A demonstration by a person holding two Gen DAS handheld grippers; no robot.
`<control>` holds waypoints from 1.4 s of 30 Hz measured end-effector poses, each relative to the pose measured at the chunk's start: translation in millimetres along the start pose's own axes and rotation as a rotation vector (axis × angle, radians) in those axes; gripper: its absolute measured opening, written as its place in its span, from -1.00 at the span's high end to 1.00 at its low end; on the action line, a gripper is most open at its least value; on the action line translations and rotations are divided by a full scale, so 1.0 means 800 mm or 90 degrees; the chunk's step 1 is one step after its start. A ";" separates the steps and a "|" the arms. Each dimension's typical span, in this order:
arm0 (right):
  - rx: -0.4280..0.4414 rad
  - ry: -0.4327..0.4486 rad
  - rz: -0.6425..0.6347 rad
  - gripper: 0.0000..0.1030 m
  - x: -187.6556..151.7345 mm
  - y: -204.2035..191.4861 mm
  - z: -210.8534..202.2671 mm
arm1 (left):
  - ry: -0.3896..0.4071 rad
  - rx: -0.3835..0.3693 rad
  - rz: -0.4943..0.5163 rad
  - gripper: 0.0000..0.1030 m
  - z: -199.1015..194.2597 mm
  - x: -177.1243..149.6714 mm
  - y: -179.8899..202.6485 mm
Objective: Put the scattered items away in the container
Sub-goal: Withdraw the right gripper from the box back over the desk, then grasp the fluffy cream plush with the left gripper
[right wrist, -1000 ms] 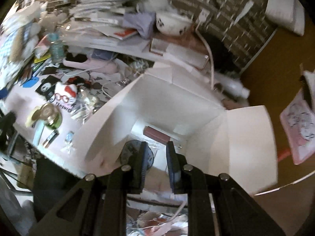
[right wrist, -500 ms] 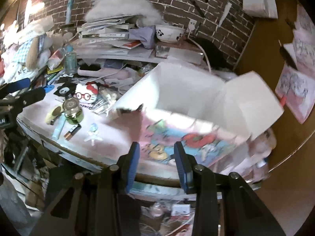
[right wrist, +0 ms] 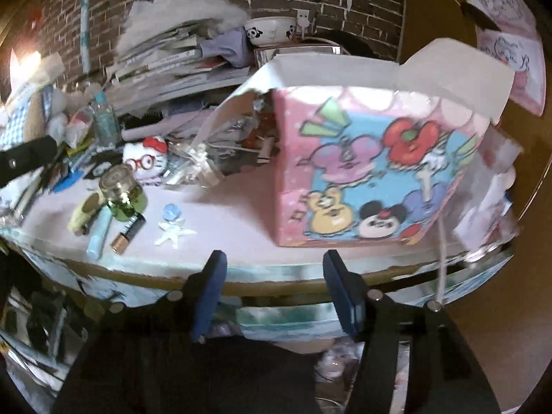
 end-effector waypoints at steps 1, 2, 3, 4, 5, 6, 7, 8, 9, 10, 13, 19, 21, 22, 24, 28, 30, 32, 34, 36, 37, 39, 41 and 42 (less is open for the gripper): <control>0.004 0.006 0.004 -0.06 -0.001 -0.003 0.002 | -0.002 0.004 0.001 -0.78 0.002 -0.003 -0.001; 0.005 0.013 0.005 -0.06 -0.002 -0.008 0.006 | -0.005 0.007 0.003 -0.78 0.004 -0.005 -0.003; 0.008 0.019 0.005 -0.06 -0.002 -0.012 0.008 | -0.007 0.010 0.005 -0.78 0.007 -0.008 -0.004; 0.014 0.027 0.005 -0.06 -0.003 -0.015 0.010 | -0.008 0.011 0.008 -0.78 0.010 -0.011 -0.006; 0.021 0.033 0.005 -0.06 -0.004 -0.019 0.012 | -0.011 0.012 0.010 -0.78 0.014 -0.015 -0.007; 0.029 0.038 0.006 -0.06 -0.005 -0.022 0.015 | -0.016 0.011 0.010 -0.78 0.019 -0.019 -0.009; 0.036 0.043 0.008 -0.06 -0.006 -0.026 0.016 | -0.018 0.011 0.010 -0.78 0.023 -0.022 -0.012; 0.040 0.045 0.008 -0.06 -0.007 -0.029 0.018 | -0.019 0.010 0.007 -0.78 0.028 -0.026 -0.015; 0.044 0.047 0.007 -0.06 -0.008 -0.032 0.020 | -0.022 0.011 0.003 -0.78 0.034 -0.029 -0.018; 0.047 0.050 0.005 -0.06 -0.009 -0.035 0.021 | -0.027 0.010 0.000 -0.78 0.038 -0.032 -0.020; 0.047 0.060 -0.005 -0.06 -0.010 -0.043 0.023 | -0.027 -0.008 -0.003 -0.78 0.050 -0.042 -0.023; 0.059 0.051 -0.011 -0.06 -0.011 -0.049 0.029 | -0.023 0.003 0.023 -0.78 0.061 -0.054 -0.016; 0.062 0.048 -0.013 -0.06 -0.011 -0.050 0.030 | -0.019 0.001 0.021 -0.78 0.063 -0.056 -0.017; 0.063 0.046 -0.014 -0.06 -0.012 -0.051 0.030 | -0.017 0.002 0.019 -0.77 0.064 -0.057 -0.019; 0.067 0.043 -0.014 -0.07 -0.013 -0.052 0.031 | -0.007 0.007 0.015 -0.77 0.065 -0.058 -0.025; 0.072 0.040 -0.021 -0.07 -0.015 -0.055 0.031 | 0.018 -0.020 -0.008 -0.67 0.062 -0.058 -0.044; 0.074 0.038 -0.022 -0.07 -0.016 -0.056 0.031 | 0.011 -0.019 -0.006 -0.43 0.068 -0.060 -0.052; 0.076 0.036 -0.022 -0.07 -0.016 -0.056 0.032 | -0.007 -0.020 0.005 -0.08 0.078 -0.063 -0.057; 0.077 0.035 -0.023 -0.07 -0.016 -0.057 0.033 | -0.019 -0.030 0.015 0.14 0.087 -0.068 -0.059; 0.073 0.037 -0.024 -0.07 -0.016 -0.058 0.034 | -0.027 -0.040 0.006 0.18 0.094 -0.072 -0.062; 0.070 0.037 -0.025 -0.07 -0.015 -0.058 0.035 | -0.021 -0.052 -0.006 0.24 0.094 -0.072 -0.065; 0.066 0.037 -0.025 -0.07 -0.014 -0.058 0.038 | -0.023 -0.065 -0.013 0.35 0.096 -0.072 -0.066; 0.067 0.035 -0.019 -0.07 -0.011 -0.056 0.040 | -0.024 -0.064 -0.011 0.36 0.098 -0.072 -0.065; 0.067 0.036 -0.017 -0.07 -0.009 -0.056 0.041 | -0.025 -0.064 -0.011 0.37 0.098 -0.072 -0.065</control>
Point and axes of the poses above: each gripper's, at about its wrist camera, not at the fingertips, and z roughly the way its jaws point, y to its right, x to its top, the point moved 1 cm from there along z, roughly the way its jaws point, and after that the axes turned 4 degrees about z, right-handed, at the moved point
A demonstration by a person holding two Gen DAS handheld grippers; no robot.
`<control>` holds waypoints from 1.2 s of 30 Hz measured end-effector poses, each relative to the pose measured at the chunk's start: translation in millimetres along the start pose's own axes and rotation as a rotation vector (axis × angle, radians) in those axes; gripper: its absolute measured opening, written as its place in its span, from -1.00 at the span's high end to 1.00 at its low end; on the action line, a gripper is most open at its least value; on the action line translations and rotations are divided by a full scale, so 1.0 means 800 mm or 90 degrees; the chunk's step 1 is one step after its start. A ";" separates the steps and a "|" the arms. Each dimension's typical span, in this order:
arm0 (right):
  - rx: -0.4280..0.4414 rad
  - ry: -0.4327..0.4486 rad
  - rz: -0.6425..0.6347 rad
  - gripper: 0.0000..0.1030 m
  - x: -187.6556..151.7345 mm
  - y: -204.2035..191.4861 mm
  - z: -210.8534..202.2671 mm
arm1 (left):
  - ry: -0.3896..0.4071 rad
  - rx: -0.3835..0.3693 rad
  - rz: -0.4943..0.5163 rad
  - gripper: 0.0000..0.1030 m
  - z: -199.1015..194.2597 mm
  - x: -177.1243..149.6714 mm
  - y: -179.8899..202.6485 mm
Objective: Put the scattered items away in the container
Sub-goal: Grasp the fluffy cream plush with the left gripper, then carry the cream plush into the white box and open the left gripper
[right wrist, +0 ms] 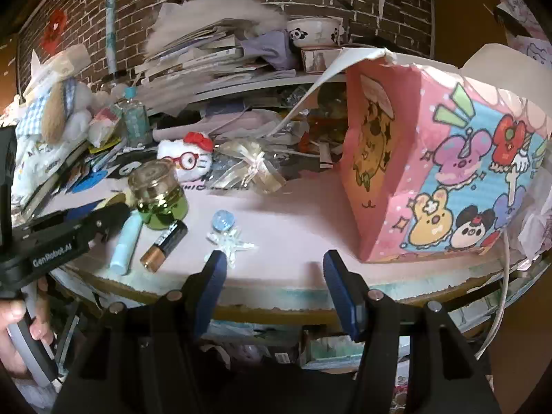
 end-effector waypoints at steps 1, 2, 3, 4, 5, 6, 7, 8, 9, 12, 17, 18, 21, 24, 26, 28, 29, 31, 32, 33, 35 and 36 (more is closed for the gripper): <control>0.000 0.001 0.001 -0.07 0.001 0.000 0.001 | -0.001 -0.001 -0.001 0.39 0.000 0.000 0.000; -0.001 0.002 0.002 -0.07 0.002 0.001 0.002 | -0.001 -0.002 -0.002 0.40 0.000 0.000 0.000; -0.002 0.002 0.001 -0.07 0.003 0.001 0.002 | -0.001 -0.001 -0.003 0.42 0.000 0.001 0.000; -0.003 0.003 0.000 -0.07 0.004 0.001 0.003 | -0.001 -0.001 -0.004 0.45 0.000 0.001 0.000; -0.006 0.004 -0.002 -0.07 0.006 0.001 0.004 | -0.002 -0.001 -0.006 0.47 0.000 0.001 -0.001; -0.008 0.006 -0.003 -0.07 0.007 0.001 0.004 | -0.002 0.001 -0.009 0.48 -0.001 0.001 -0.001; -0.012 0.008 -0.003 -0.07 0.008 0.001 0.004 | -0.005 0.000 -0.010 0.50 -0.001 0.001 -0.001; -0.014 0.009 -0.003 -0.07 0.010 0.001 0.005 | -0.006 0.000 -0.011 0.50 -0.001 0.002 -0.002; -0.016 0.009 -0.002 -0.07 0.010 0.002 0.006 | -0.008 0.003 -0.013 0.51 -0.001 0.003 -0.002; -0.021 0.011 -0.002 -0.07 0.013 0.002 0.007 | -0.010 0.013 -0.019 0.52 -0.003 0.006 -0.004; -0.029 0.007 -0.002 -0.07 0.017 0.004 0.011 | 0.002 0.002 -0.030 0.52 -0.015 0.020 -0.004; -0.031 0.007 -0.002 -0.07 0.017 0.004 0.012 | 0.004 0.003 -0.028 0.52 -0.018 0.024 -0.002; -0.038 0.003 0.000 -0.07 0.019 0.006 0.013 | 0.010 0.001 -0.023 0.52 -0.026 0.040 0.003; -0.046 -0.001 0.005 -0.07 0.021 0.010 0.015 | 0.021 -0.016 -0.017 0.52 -0.034 0.063 0.011; -0.051 -0.004 0.007 -0.07 0.021 0.012 0.016 | 0.032 -0.026 -0.004 0.52 -0.039 0.078 0.021; -0.053 -0.004 0.008 -0.07 0.022 0.014 0.017 | 0.038 -0.047 0.016 0.52 -0.042 0.093 0.034; -0.054 -0.005 0.008 -0.07 0.023 0.014 0.018 | 0.044 -0.061 0.027 0.52 -0.044 0.102 0.042; -0.054 -0.008 0.008 -0.07 0.023 0.015 0.020 | 0.048 -0.096 0.050 0.52 -0.045 0.121 0.060; -0.054 -0.009 0.008 -0.07 0.023 0.015 0.020 | 0.050 -0.104 0.059 0.52 -0.046 0.129 0.067; -0.053 -0.009 0.008 -0.07 0.023 0.015 0.021 | 0.050 -0.114 0.071 0.52 -0.046 0.137 0.076; -0.052 -0.009 0.007 -0.07 0.024 0.015 0.021 | 0.043 -0.151 0.099 0.52 -0.043 0.158 0.099; -0.052 -0.009 0.007 -0.07 0.024 0.015 0.021 | 0.037 -0.170 0.111 0.52 -0.041 0.167 0.111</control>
Point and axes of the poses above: each gripper's, at about its wrist camera, not at the fingertips, and z roughly the way its jaws point, y to its right, x to its top, the point moved 1 cm from there along z, roughly the way its jaws point, and after that the axes turned 4 degrees about z, right-handed, at the moved point
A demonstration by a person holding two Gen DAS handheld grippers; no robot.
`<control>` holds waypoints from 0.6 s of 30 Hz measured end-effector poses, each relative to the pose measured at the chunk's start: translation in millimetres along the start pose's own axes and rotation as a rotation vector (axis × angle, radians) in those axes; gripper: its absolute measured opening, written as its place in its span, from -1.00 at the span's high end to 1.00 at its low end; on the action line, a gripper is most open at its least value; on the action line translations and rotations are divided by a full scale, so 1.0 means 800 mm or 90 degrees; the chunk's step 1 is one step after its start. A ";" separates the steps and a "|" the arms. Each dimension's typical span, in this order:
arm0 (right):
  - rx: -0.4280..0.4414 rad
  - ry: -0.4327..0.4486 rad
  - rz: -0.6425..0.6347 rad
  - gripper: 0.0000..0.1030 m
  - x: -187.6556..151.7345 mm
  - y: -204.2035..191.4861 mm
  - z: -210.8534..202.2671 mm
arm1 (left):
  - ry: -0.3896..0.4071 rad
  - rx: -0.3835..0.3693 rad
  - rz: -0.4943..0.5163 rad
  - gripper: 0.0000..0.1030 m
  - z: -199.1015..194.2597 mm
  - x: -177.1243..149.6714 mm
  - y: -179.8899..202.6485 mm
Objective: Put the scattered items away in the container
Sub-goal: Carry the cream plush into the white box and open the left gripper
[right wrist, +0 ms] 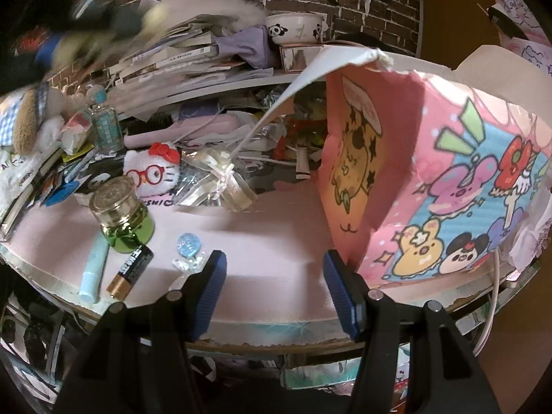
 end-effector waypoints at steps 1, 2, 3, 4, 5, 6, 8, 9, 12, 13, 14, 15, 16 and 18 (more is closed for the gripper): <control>0.000 0.000 0.000 -0.07 0.000 0.000 0.000 | -0.008 -0.015 0.011 0.52 0.006 0.009 0.009; 0.000 0.000 0.001 -0.07 0.000 0.000 0.000 | -0.018 -0.032 0.029 0.52 0.013 0.019 0.020; 0.000 0.001 0.002 -0.07 0.000 0.001 0.000 | -0.031 -0.047 0.049 0.52 0.022 0.029 0.033; 0.001 0.000 0.004 -0.07 0.000 0.001 0.000 | -0.043 -0.059 0.063 0.52 0.028 0.036 0.043; 0.002 -0.001 0.005 -0.07 0.001 0.002 0.001 | -0.056 -0.072 0.078 0.52 0.036 0.044 0.054; 0.003 -0.002 0.006 -0.07 0.001 0.002 0.002 | -0.068 -0.080 0.092 0.52 0.042 0.050 0.066; 0.005 -0.003 0.007 -0.07 0.002 0.003 0.003 | -0.094 -0.086 0.121 0.52 0.056 0.060 0.086; 0.007 -0.003 0.008 -0.07 0.003 0.004 0.003 | -0.112 -0.088 0.135 0.52 0.066 0.066 0.098; 0.012 -0.004 0.009 -0.07 0.004 0.004 0.004 | -0.154 -0.093 0.158 0.52 0.090 0.074 0.116; 0.015 -0.005 0.009 -0.07 0.004 0.004 0.004 | -0.170 -0.094 0.164 0.52 0.098 0.076 0.121; 0.018 -0.005 0.009 -0.07 0.005 0.004 0.004 | -0.188 -0.094 0.171 0.52 0.108 0.078 0.127; 0.020 -0.005 0.008 -0.07 0.005 0.004 0.004 | -0.204 -0.089 0.179 0.52 0.117 0.080 0.133; 0.021 -0.003 0.007 -0.07 0.006 0.004 0.003 | -0.213 -0.084 0.185 0.52 0.124 0.080 0.136; 0.025 0.000 0.008 -0.07 0.007 0.004 0.002 | -0.239 -0.076 0.193 0.52 0.140 0.082 0.144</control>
Point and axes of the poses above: each gripper's, at about its wrist camera, not at the fingertips, and z roughly the way its jaws point, y to its right, x to its top, the point moved 1 cm from there along z, roughly the way its jaws point, and after that the axes turned 4 degrees about z, right-handed, at the moved point
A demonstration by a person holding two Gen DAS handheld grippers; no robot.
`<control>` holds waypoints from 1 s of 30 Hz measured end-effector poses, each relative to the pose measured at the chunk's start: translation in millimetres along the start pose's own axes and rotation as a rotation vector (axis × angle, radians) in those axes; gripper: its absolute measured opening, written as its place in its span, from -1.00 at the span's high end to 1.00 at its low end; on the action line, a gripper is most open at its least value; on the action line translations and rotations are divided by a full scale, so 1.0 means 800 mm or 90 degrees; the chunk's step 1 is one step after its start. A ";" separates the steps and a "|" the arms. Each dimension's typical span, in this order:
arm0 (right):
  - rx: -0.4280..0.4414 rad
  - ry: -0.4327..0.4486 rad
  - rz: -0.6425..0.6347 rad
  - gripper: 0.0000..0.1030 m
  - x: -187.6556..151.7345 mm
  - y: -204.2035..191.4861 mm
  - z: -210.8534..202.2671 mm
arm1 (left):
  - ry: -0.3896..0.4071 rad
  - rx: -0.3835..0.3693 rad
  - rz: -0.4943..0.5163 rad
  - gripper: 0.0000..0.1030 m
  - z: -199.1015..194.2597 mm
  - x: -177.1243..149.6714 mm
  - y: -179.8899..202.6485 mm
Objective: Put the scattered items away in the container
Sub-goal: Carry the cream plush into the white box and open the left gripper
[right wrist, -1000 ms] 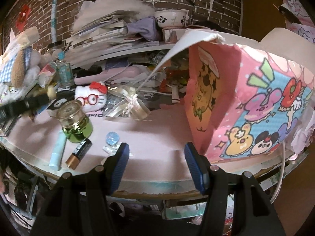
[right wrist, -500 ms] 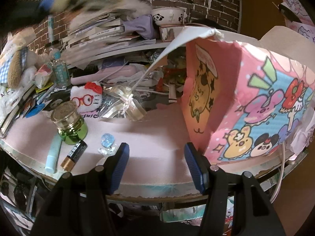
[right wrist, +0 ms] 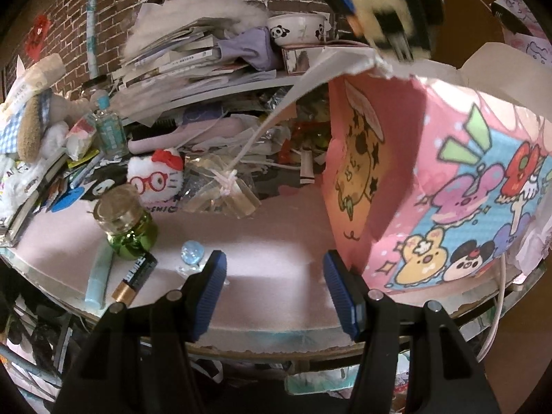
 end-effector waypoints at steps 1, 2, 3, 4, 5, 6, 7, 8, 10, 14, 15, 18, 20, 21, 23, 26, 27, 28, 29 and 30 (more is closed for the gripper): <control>0.002 0.001 0.001 -0.07 0.001 0.000 -0.001 | -0.011 -0.001 0.002 0.52 0.006 0.003 0.001; 0.004 0.001 0.002 -0.07 0.001 0.000 -0.001 | -0.020 -0.003 0.001 0.52 0.010 0.005 0.000; 0.006 0.002 0.002 -0.07 0.001 0.000 -0.001 | -0.030 -0.005 -0.002 0.51 0.015 0.007 0.000; 0.007 0.001 0.002 -0.07 0.002 0.000 -0.001 | -0.052 -0.010 0.002 0.51 0.024 0.010 0.000; 0.009 0.001 0.003 -0.07 0.002 0.001 -0.001 | -0.065 -0.007 0.006 0.51 0.029 0.012 0.001; 0.010 0.000 0.003 -0.07 0.002 0.001 -0.001 | -0.076 0.001 0.009 0.51 0.035 0.014 0.002; 0.011 -0.001 0.003 -0.07 0.002 0.001 0.000 | -0.093 0.006 0.011 0.51 0.042 0.015 0.003; 0.013 -0.002 0.003 -0.07 0.003 0.001 0.001 | -0.104 0.009 0.011 0.51 0.047 0.016 0.002; 0.015 -0.003 0.004 -0.07 0.003 0.002 0.001 | -0.132 0.034 0.019 0.49 0.059 0.017 0.004; 0.018 -0.004 0.005 -0.07 0.003 0.002 0.001 | -0.163 0.078 0.041 0.43 0.074 0.015 0.009; 0.018 -0.003 0.005 -0.07 0.003 0.002 0.001 | -0.161 0.078 0.043 0.42 0.074 0.015 0.010; 0.018 -0.003 0.006 -0.07 0.003 0.002 0.001 | -0.153 0.069 0.049 0.26 0.071 0.016 0.016; 0.020 -0.003 0.008 -0.07 0.002 0.002 0.000 | -0.137 0.071 0.054 -0.01 0.064 0.016 0.020; 0.020 -0.003 0.008 -0.07 0.002 0.002 0.000 | -0.128 0.070 0.058 -0.37 0.059 0.016 0.022; 0.018 -0.003 0.008 -0.07 0.001 0.002 0.000 | -0.096 0.067 0.060 -0.66 0.047 0.020 0.024; 0.021 -0.004 0.011 -0.07 0.001 0.002 0.000 | -0.065 0.042 0.056 -0.67 0.029 0.024 0.026; 0.021 -0.004 0.011 -0.07 0.002 0.003 0.000 | -0.053 0.037 0.054 -0.69 0.021 0.024 0.027; 0.021 -0.005 0.011 -0.07 0.001 0.003 0.000 | -0.045 0.036 0.055 -0.73 0.018 0.026 0.029; 0.022 -0.005 0.011 -0.07 0.001 0.004 0.000 | -0.033 0.039 0.056 -0.75 0.011 0.026 0.030; 0.023 -0.006 0.012 -0.07 0.001 0.005 0.000 | -0.024 0.045 0.056 -0.78 0.005 0.025 0.031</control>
Point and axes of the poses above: each gripper's, at about its wrist camera, not at the fingertips, and z roughly the way its jaws point, y to its right, x to its top, the point moved 1 cm from there along z, roughly the way its jaws point, and after that the axes turned 4 degrees about z, right-handed, at the moved point
